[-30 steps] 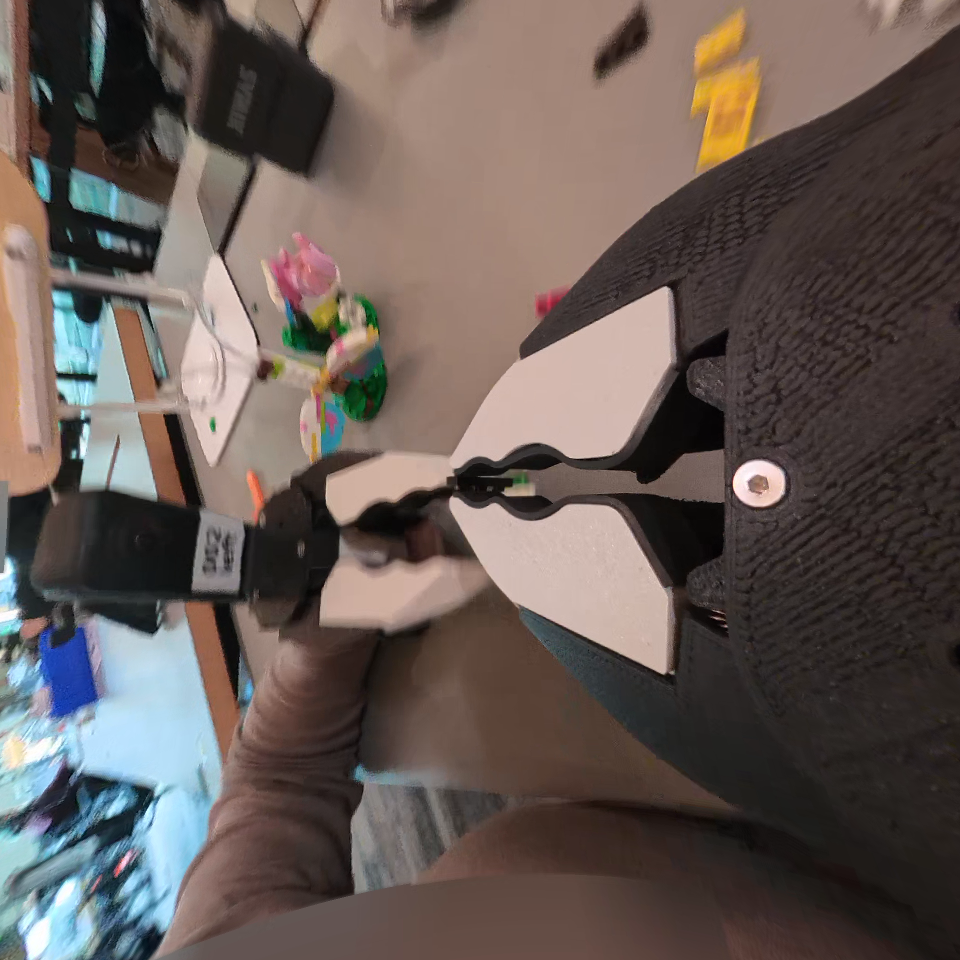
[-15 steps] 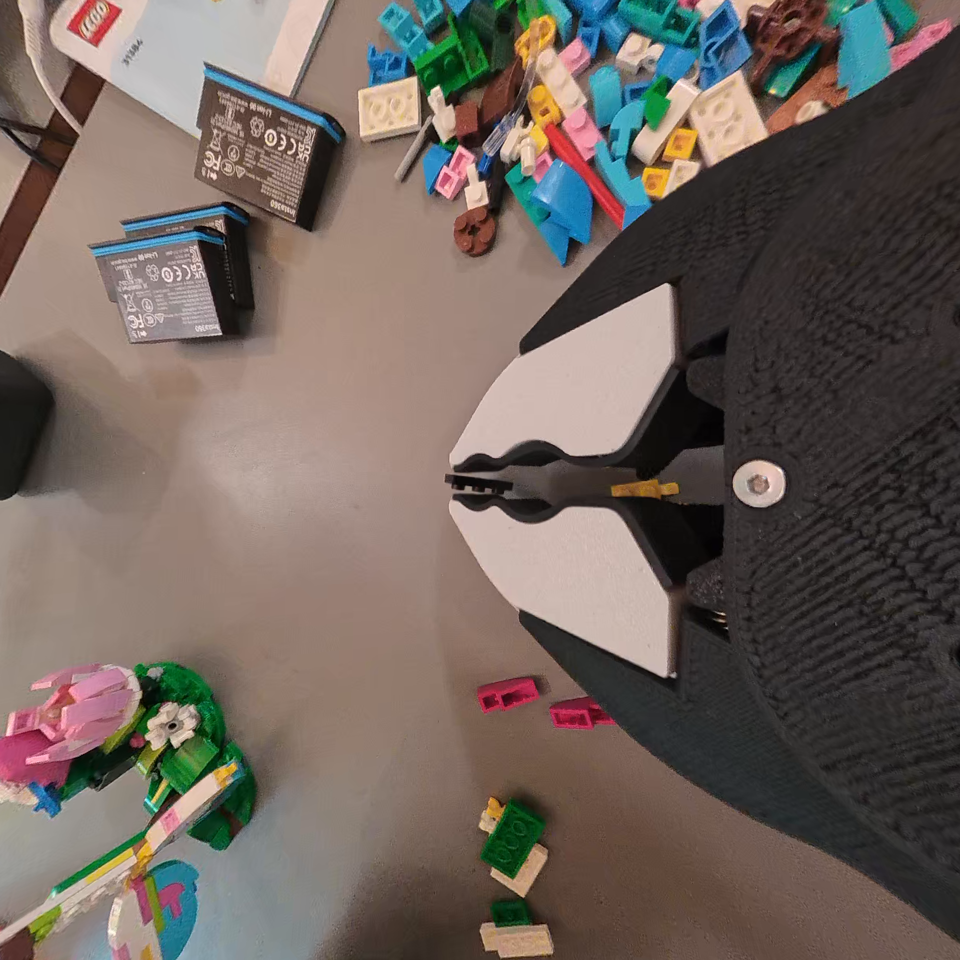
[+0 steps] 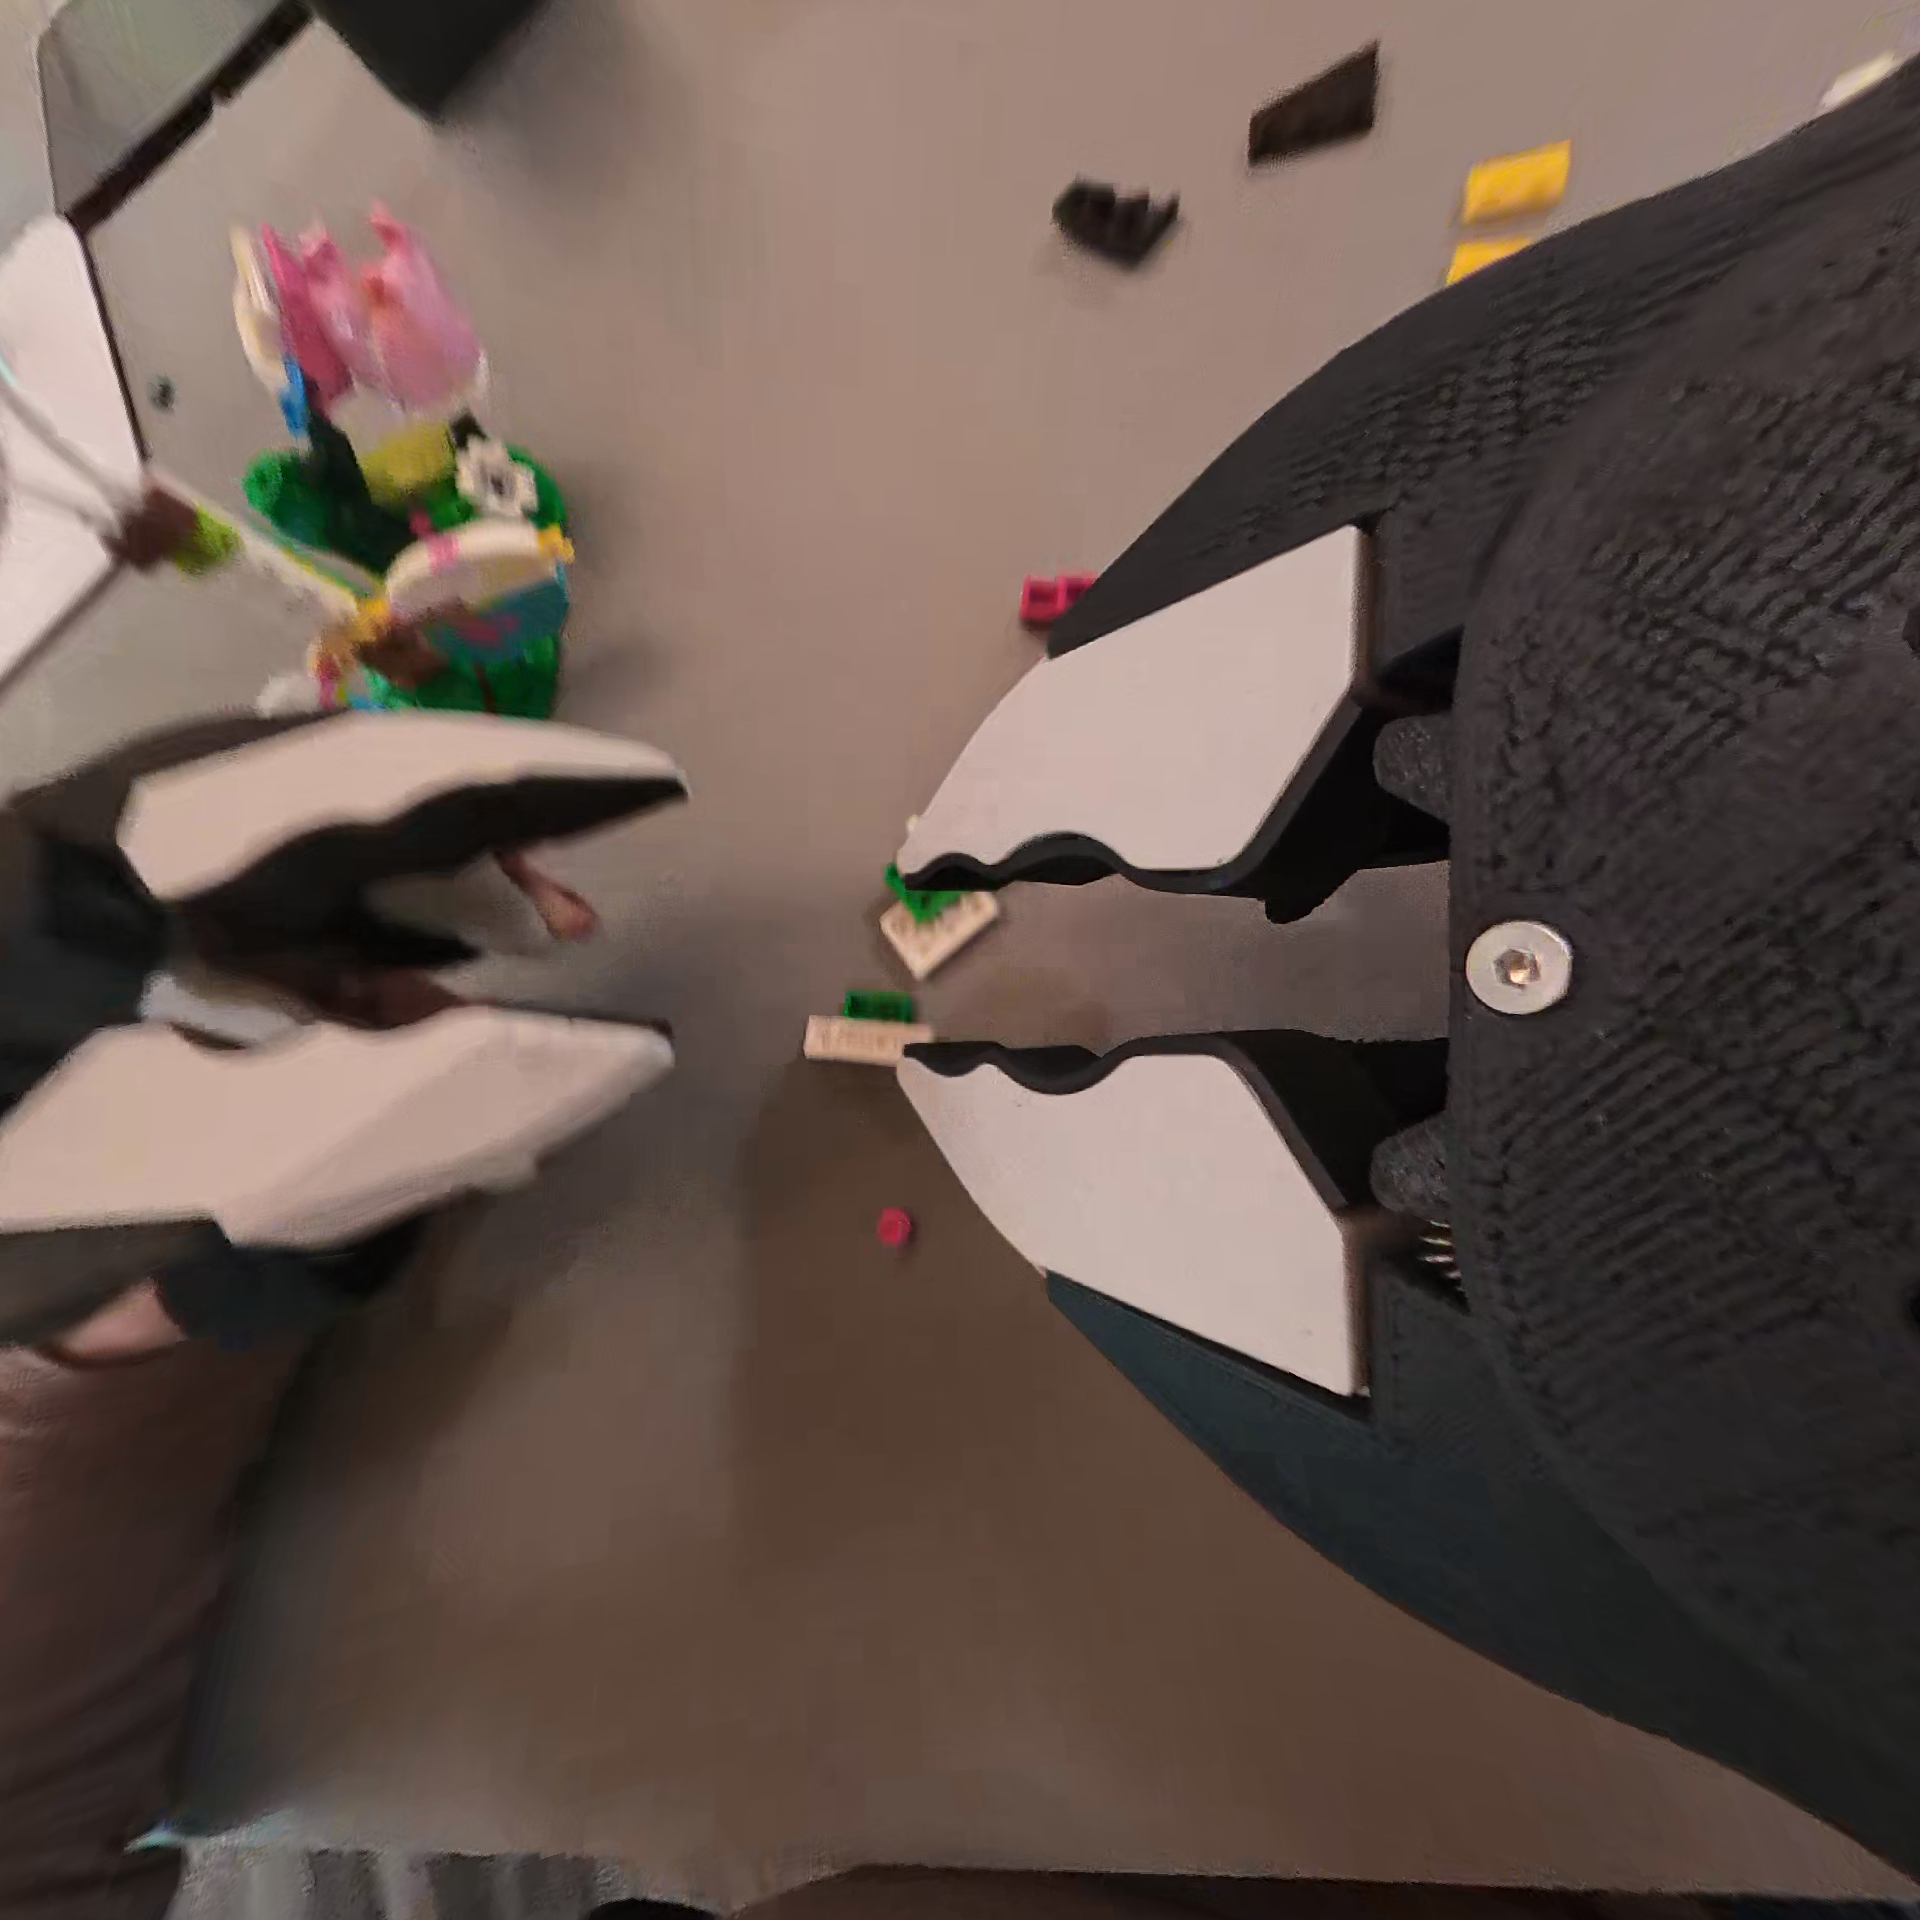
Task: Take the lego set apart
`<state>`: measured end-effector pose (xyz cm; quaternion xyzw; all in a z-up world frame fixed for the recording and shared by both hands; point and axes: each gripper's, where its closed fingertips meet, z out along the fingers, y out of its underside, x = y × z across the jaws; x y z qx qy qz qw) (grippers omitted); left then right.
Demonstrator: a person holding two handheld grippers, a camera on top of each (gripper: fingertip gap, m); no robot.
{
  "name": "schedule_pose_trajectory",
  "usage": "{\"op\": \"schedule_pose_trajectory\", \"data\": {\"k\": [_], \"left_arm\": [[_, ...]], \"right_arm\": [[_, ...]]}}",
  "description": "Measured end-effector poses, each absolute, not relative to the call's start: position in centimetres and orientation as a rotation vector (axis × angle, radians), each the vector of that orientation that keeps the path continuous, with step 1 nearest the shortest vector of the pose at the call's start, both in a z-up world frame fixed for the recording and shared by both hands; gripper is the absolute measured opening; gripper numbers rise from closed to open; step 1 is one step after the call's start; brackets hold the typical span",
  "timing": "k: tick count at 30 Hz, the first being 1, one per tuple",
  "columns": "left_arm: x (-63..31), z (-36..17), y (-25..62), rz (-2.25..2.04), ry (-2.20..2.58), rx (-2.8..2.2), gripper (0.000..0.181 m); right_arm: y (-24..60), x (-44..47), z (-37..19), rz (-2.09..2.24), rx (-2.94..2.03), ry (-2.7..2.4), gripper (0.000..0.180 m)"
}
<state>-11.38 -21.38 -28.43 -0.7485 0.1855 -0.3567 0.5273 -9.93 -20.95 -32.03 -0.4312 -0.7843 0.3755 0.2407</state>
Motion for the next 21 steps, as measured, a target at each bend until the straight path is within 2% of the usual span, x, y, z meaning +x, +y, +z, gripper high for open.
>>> {"op": "schedule_pose_trajectory", "data": {"k": [5,11,21], "left_arm": [[-11.7,-29.9,-22.5,-0.741,0.569,-1.851,0.040],[-11.1,-31.4,-23.3,-0.667,0.713,-1.919,0.042],[-11.0,-32.7,-23.5,-0.587,0.806,-1.949,0.043]], "right_arm": [[-23.4,-9.5,-34.2,1.038,-1.215,-2.150,0.021],[-23.7,-10.6,-35.4,0.965,-1.192,-2.171,0.007],[-22.9,-10.6,-35.6,0.896,-1.214,-2.179,0.007]]}}
